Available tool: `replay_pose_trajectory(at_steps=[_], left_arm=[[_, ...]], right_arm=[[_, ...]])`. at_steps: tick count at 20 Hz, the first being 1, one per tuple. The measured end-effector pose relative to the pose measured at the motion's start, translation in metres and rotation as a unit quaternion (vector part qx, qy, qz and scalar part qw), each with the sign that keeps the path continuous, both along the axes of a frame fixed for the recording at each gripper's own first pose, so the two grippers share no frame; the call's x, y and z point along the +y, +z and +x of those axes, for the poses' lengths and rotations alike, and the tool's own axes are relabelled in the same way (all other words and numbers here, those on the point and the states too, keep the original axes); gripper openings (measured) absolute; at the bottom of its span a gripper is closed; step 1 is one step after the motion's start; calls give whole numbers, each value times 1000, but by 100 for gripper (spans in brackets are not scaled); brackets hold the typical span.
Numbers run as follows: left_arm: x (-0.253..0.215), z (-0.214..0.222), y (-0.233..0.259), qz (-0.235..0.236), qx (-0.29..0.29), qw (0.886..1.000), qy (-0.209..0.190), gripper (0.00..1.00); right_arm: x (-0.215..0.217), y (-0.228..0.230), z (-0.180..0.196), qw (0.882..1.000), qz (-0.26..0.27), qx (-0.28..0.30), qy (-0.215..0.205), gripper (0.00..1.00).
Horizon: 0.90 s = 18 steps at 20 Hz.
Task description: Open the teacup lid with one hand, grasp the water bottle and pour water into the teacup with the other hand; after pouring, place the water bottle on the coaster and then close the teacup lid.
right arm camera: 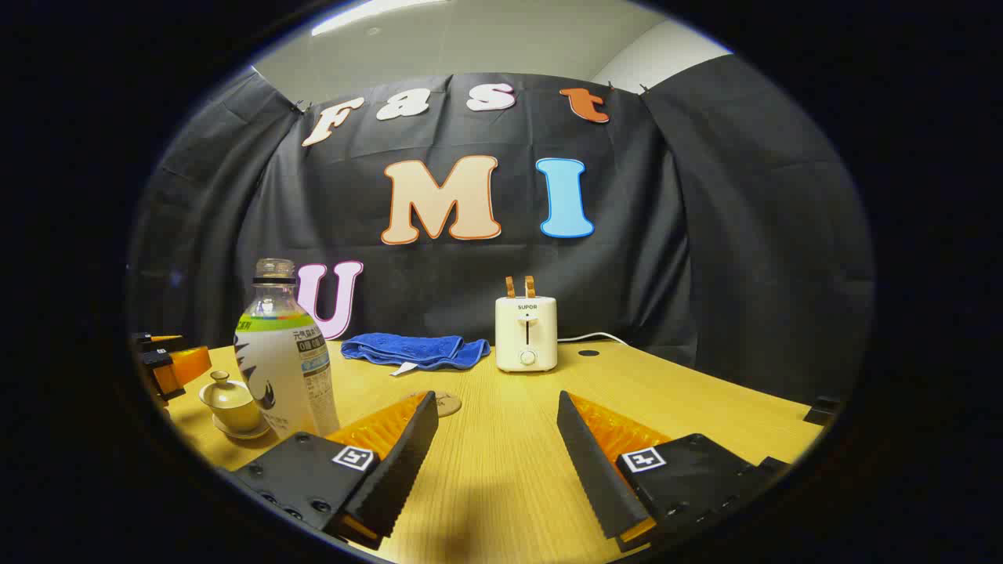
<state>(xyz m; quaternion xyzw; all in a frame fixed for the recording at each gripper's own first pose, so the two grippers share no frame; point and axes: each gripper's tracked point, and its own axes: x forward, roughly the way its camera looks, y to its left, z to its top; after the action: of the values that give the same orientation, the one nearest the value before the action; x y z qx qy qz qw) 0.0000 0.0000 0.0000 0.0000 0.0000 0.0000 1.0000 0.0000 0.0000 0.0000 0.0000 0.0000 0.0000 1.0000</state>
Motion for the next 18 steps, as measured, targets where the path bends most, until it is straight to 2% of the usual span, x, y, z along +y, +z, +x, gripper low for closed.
replay_pose_trajectory(at_steps=[2, 12, 18], left_arm=[[0, 1, -1, 0, 2, 1000, -1, 94], [-4, 3, -1, 0, 2, 1000, -9, 94], [-7, 3, -2, -1, 1, 1000, -18, 94]], right_arm=[[2, 0, 0, 1000, 0, 0, 4, 95], [2, 0, -1, 1000, 0, 0, 5, 98], [4, 0, 0, 1000, 0, 0, 9, 95]])
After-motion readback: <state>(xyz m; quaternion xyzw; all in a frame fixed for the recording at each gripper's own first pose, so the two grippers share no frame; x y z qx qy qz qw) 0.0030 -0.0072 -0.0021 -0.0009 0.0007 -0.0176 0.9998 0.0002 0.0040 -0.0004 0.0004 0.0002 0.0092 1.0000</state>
